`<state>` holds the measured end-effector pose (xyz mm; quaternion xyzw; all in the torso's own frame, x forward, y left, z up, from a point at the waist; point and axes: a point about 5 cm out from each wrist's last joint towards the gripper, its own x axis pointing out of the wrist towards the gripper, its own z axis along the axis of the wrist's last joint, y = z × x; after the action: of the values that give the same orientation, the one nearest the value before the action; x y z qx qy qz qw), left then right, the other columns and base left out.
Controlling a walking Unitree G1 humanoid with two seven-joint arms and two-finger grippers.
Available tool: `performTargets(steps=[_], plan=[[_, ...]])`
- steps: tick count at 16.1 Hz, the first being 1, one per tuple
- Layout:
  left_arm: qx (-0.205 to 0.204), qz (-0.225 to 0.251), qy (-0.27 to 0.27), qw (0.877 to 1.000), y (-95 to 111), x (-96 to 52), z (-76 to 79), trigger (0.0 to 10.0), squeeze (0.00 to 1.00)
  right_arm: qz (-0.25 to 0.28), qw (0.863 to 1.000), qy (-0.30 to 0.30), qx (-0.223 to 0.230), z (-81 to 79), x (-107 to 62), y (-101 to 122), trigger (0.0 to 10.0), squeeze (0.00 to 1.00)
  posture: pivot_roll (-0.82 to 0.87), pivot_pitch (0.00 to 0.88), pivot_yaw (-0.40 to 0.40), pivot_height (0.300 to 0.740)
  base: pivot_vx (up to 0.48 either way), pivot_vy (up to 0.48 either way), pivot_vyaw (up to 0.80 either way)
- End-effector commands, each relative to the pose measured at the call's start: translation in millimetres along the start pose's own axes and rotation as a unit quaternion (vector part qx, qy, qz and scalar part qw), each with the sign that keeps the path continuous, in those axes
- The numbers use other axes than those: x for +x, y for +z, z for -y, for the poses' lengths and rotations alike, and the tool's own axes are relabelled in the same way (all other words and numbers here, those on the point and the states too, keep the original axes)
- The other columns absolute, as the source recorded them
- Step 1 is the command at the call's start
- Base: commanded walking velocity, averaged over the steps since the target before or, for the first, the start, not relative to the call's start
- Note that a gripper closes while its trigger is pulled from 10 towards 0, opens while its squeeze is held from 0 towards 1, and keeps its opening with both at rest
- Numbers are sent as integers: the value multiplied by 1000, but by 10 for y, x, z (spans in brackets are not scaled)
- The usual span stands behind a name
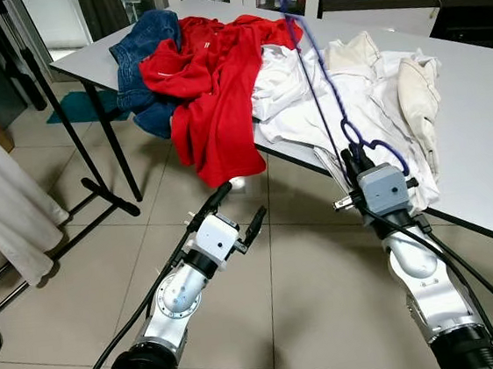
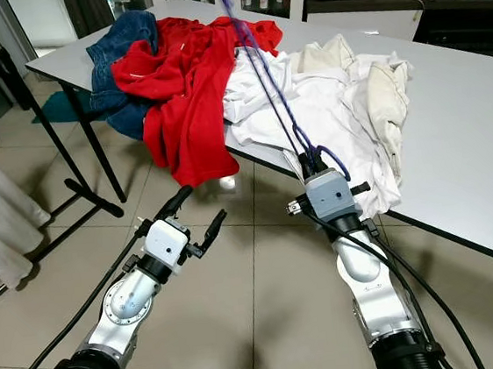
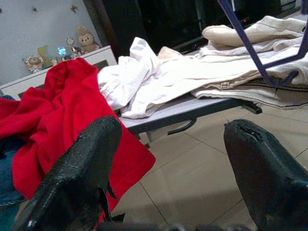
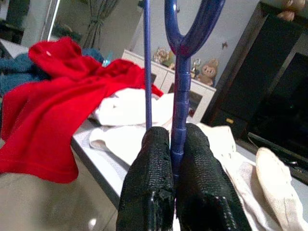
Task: Hang hanger
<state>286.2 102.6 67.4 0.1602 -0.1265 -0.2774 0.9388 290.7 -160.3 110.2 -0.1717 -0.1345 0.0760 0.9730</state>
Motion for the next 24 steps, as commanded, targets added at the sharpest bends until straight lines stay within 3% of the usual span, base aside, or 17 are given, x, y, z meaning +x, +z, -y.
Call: performTargets(steps=[1, 5, 8, 16, 21, 22, 24], plan=[[4, -2, -11, 1000, 6, 5, 22, 10000, 224, -3, 1000, -8, -17, 31, 48, -4, 10000, 0, 160, 1, 9, 740, 0, 0, 0], [5, -2, -10, 1000, 10, 9, 13, 10000, 224, -10, 996, -47, -71, 138, 128, -47, 10000, 0, 163, 0, 9, 740, 0, 0, 0], [6, -4, -8, 1000, 5, 0, 10, 10000, 227, -48, 985, -100, -130, 334, 161, -152, 10000, 0, 170, 0, 6, 740, 0, 0, 0], [4, -5, -9, 1000, 3, 9, 19, 10000, 220, -160, 954, -179, -177, 620, 35, -459, 10000, 0, 164, 0, 8, 740, 0, 0, 0], [7, -2, -10, 1000, 19, 20, 8, 10000, 220, -110, 960, -231, -112, 667, 88, -256, 10000, 0, 166, 0, 12, 740, 0, 0, 0], [3, 1, -6, 1000, 30, 23, -10, 10000, 227, -78, 959, -263, -67, 678, 96, -117, 10000, 0, 167, 0, 14, 740, 0, 0, 0], [-2, 6, 0, 1000, 47, 32, -23, 10000, 224, -59, 954, -293, -22, 704, 69, -30, 10000, 0, 167, 0, 14, 740, 0, 0, 0]])
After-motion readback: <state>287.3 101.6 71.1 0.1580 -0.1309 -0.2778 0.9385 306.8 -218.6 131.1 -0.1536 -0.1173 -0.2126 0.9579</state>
